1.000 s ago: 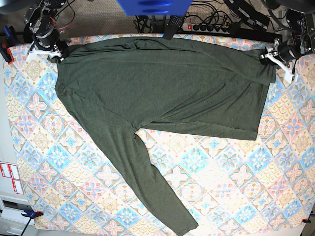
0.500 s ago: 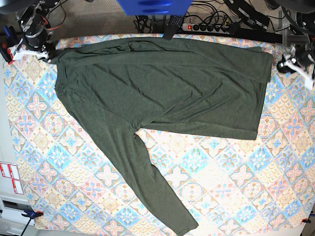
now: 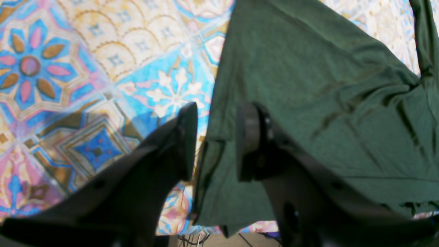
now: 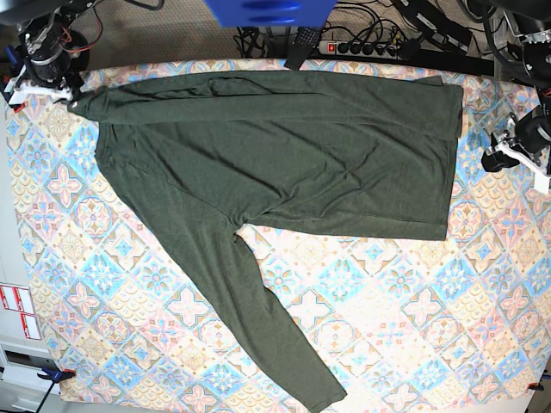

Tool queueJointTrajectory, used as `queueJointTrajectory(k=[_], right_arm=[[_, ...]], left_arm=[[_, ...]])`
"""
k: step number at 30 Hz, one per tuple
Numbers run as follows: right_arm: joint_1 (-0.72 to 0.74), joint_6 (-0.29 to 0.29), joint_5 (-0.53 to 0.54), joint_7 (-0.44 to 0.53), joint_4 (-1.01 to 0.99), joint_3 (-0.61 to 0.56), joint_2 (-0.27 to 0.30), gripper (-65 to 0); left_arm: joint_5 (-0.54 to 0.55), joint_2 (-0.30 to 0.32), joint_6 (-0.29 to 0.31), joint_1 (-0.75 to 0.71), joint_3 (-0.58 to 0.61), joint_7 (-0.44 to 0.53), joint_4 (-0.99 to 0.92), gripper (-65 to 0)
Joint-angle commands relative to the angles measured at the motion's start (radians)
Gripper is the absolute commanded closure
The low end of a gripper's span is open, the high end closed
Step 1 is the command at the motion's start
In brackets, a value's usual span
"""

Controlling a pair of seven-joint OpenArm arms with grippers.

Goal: Fold the T-shirt properly
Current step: 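Open both grippers and release the shoulder corners, then move the left gripper to the shirt's side edge and grasp it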

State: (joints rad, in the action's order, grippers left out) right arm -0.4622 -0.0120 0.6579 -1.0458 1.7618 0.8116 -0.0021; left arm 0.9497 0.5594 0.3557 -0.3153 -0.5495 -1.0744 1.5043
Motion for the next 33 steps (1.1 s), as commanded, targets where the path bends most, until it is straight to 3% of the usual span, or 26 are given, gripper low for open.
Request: queueJointTrajectory(k=[1,6,10,15,27,33], right_arm=[[0.0,0.005,-0.007,0.005,0.019,0.012,0.011,-24.1],[-0.004,0.005,0.018,-0.02,0.019,0.002,0.011,-24.1],[0.0,0.005,0.044,-0.097,0.019,0.009,0.009,-24.1],[0.0,0.005,0.047,-0.101,0.02,0.01,0.009,-24.1],[0.095,0.01,0.049,-0.104,0.1,-0.028,0.009,-24.1],[0.124,0.01,0.049,-0.104,0.1,-0.068,0.009,-24.1]], left_arm=[[0.013,0.02,0.004,0.02,-0.007,0.01,0.014,-19.3],[0.013,0.02,0.004,0.054,-0.005,0.01,-0.028,-19.3],[0.013,0.02,0.003,0.083,0.026,0.01,-0.064,-19.3],[0.009,0.011,0.003,0.132,0.032,0.02,-0.072,-19.3],[-0.283,-0.046,0.003,0.497,0.145,0.023,-0.364,-19.3],[-0.436,-0.109,0.003,0.615,0.257,0.125,-0.471,-19.3]])
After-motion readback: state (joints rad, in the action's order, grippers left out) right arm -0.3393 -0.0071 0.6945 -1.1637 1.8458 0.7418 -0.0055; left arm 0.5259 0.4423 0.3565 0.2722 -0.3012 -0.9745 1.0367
